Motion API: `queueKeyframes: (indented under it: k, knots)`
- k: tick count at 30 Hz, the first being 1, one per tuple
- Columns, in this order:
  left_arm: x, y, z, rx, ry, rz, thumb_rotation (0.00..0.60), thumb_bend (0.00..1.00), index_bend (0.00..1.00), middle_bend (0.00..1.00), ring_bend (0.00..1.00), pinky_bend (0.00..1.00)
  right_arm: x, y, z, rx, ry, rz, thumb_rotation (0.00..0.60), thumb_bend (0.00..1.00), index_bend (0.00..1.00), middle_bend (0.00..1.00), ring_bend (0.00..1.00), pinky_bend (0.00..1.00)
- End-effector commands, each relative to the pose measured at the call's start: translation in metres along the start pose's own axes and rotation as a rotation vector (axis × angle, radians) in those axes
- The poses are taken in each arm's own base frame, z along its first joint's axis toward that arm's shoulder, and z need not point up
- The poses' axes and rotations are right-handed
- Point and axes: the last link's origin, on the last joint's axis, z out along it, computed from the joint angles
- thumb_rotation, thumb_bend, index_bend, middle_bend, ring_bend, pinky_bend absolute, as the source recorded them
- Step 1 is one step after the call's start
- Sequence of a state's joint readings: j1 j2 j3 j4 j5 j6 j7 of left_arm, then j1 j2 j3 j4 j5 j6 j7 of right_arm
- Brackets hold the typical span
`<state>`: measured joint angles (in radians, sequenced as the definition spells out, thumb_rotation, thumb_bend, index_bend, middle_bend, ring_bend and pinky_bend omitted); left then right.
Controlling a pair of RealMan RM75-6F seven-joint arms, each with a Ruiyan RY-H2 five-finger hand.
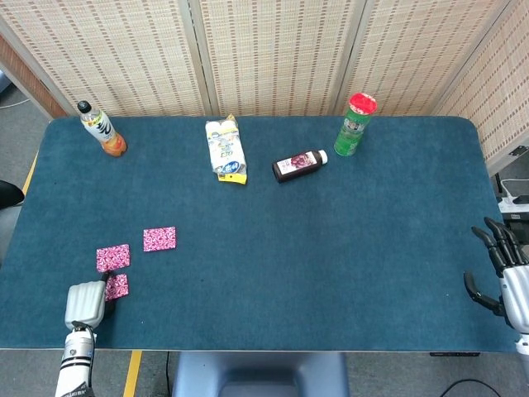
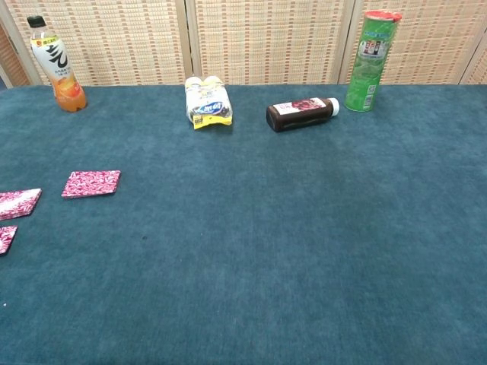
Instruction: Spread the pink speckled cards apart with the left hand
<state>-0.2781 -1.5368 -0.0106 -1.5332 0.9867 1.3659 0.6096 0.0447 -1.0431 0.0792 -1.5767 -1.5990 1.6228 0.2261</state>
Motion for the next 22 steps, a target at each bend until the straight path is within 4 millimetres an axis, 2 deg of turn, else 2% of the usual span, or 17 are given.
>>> queueKeyframes:
  k: [1,7,10,11,12,15,17,19,22]
  knots:
    - [0.003,-0.001,-0.005,-0.011,-0.027,-0.024,0.600,0.18,0.18,1.00,1.00,1.00,0.000,0.000,0.000,0.001,-0.001,0.000,0.600,0.42,0.12,0.01,0.00,0.31]
    - [0.009,-0.002,-0.011,-0.021,-0.028,-0.035,0.600,0.17,0.16,1.00,1.00,1.00,0.000,0.000,0.000,0.002,-0.002,0.001,0.600,0.42,0.12,0.01,0.00,0.31]
    - [0.022,-0.001,-0.018,-0.033,-0.007,-0.077,0.600,0.16,0.26,1.00,1.00,1.00,0.000,0.000,0.000,0.002,-0.002,0.002,0.600,0.42,0.12,0.01,0.00,0.31]
    - [0.032,-0.001,-0.022,-0.045,0.017,-0.111,0.600,0.16,0.29,1.00,1.00,1.00,0.000,0.000,0.000,0.002,-0.002,0.002,0.600,0.42,0.12,0.01,0.00,0.31]
    - [0.070,0.000,-0.028,-0.102,0.183,-0.246,0.600,0.16,0.32,1.00,1.00,1.00,-0.001,0.000,0.001,0.001,-0.008,0.000,0.600,0.42,0.12,0.01,0.00,0.31]
    - [0.091,-0.027,-0.040,-0.211,0.327,-0.261,0.600,0.19,0.33,0.97,1.00,1.00,-0.002,0.000,0.001,0.001,-0.009,-0.003,0.600,0.42,0.12,0.01,0.00,0.31]
    - [0.095,-0.046,-0.041,-0.241,0.377,-0.225,0.600,0.22,0.32,0.86,0.93,0.94,-0.002,0.000,0.002,0.002,-0.008,-0.006,0.600,0.42,0.12,0.01,0.00,0.31]
    - [0.092,-0.067,-0.042,-0.228,0.385,-0.188,0.600,0.24,0.31,0.67,0.74,0.81,-0.004,-0.001,0.003,0.002,-0.010,-0.013,0.600,0.42,0.12,0.01,0.00,0.31]
    - [0.087,-0.088,-0.044,-0.190,0.347,-0.185,0.600,0.25,0.26,0.45,0.50,0.60,-0.009,-0.002,0.004,-0.001,-0.023,-0.026,0.600,0.42,0.12,0.01,0.00,0.31]
